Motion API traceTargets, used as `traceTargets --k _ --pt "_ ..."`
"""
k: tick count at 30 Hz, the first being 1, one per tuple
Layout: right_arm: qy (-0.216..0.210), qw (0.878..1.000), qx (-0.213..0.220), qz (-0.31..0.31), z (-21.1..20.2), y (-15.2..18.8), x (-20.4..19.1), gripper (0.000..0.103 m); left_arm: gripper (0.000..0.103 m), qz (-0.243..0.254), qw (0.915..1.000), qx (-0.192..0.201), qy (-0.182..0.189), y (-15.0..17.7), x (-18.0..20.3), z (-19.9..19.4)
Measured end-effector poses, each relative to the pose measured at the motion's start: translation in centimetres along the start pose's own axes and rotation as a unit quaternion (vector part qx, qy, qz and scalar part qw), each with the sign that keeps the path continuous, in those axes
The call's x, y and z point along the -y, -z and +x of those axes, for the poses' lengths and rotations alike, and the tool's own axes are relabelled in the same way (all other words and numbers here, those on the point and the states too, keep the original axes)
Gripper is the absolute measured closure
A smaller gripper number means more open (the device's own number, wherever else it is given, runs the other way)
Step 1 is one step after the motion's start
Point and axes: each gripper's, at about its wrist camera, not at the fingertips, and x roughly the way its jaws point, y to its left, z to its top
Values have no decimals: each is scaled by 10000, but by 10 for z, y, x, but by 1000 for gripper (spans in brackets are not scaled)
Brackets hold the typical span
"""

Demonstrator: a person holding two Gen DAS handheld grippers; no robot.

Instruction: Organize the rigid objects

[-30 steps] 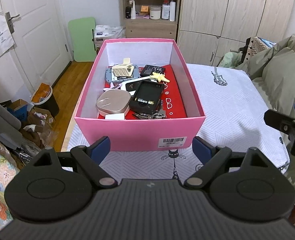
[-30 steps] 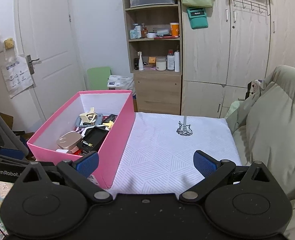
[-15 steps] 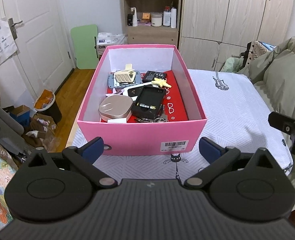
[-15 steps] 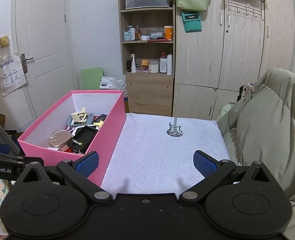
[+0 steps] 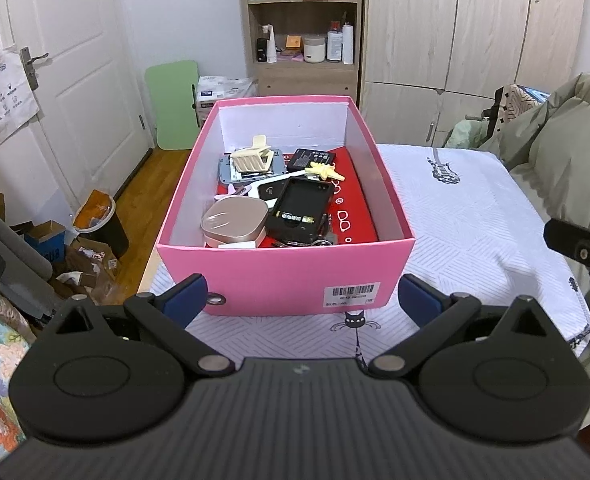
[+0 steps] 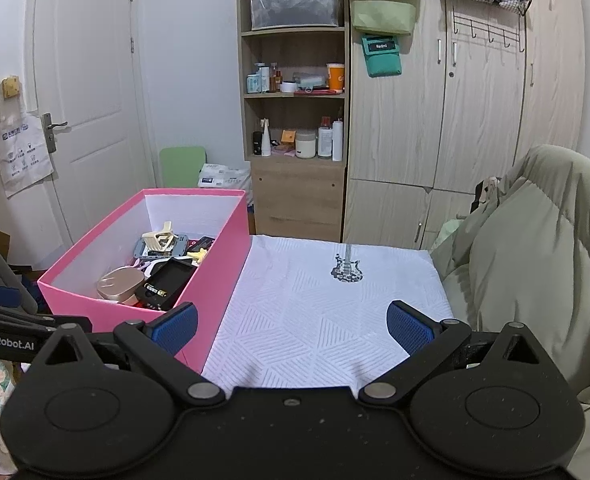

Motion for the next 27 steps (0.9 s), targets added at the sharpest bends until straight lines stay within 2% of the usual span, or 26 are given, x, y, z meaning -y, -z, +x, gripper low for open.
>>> traceTargets --k 9,27 --pt "158 9997 192 -86 -7 2 -3 1 0 51 9999 110 -25 2 2 -4" --pt "212 9993 267 -128 -10 4 -6 1 0 44 9997 250 -63 5 1 -10"
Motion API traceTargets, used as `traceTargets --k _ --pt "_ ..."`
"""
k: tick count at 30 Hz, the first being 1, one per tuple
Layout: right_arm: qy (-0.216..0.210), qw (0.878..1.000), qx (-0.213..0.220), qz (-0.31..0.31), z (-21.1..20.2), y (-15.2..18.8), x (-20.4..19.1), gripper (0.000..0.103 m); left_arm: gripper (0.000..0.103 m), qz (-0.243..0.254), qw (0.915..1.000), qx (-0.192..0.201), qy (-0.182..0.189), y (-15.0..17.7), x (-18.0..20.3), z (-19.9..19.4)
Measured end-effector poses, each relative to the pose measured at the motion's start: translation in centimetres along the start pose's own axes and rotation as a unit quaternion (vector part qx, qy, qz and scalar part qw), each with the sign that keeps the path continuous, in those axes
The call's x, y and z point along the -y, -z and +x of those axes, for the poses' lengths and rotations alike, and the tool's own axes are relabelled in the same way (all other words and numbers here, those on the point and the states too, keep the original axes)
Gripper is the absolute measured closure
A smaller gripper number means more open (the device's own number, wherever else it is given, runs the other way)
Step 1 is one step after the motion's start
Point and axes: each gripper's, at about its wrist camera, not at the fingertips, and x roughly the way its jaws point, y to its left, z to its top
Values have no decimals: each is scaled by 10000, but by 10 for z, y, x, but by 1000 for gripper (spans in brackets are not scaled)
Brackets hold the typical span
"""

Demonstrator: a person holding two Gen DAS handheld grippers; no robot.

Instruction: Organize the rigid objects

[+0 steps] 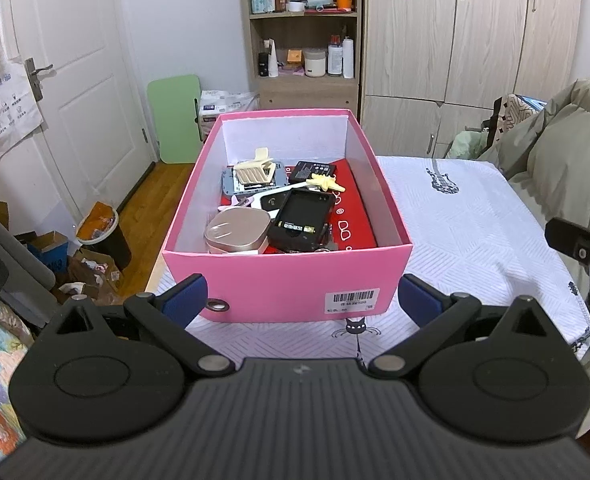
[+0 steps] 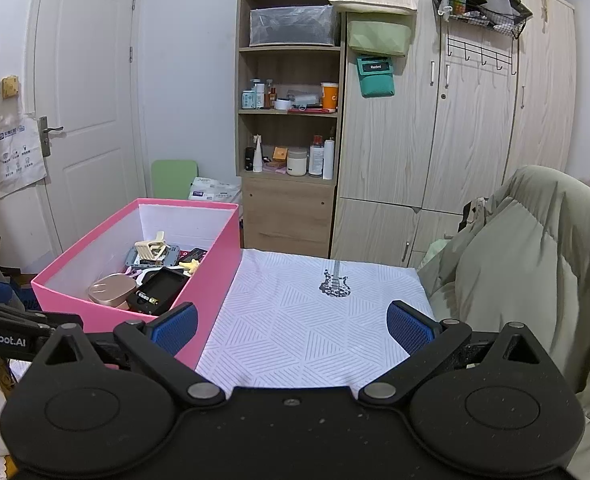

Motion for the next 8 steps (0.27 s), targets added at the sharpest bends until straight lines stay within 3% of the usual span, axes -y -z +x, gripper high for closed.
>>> traceTargets --k 8 --pt "-2 10000 -23 8 0 1 0 1 0 30 10000 2 8 1 1 -1"
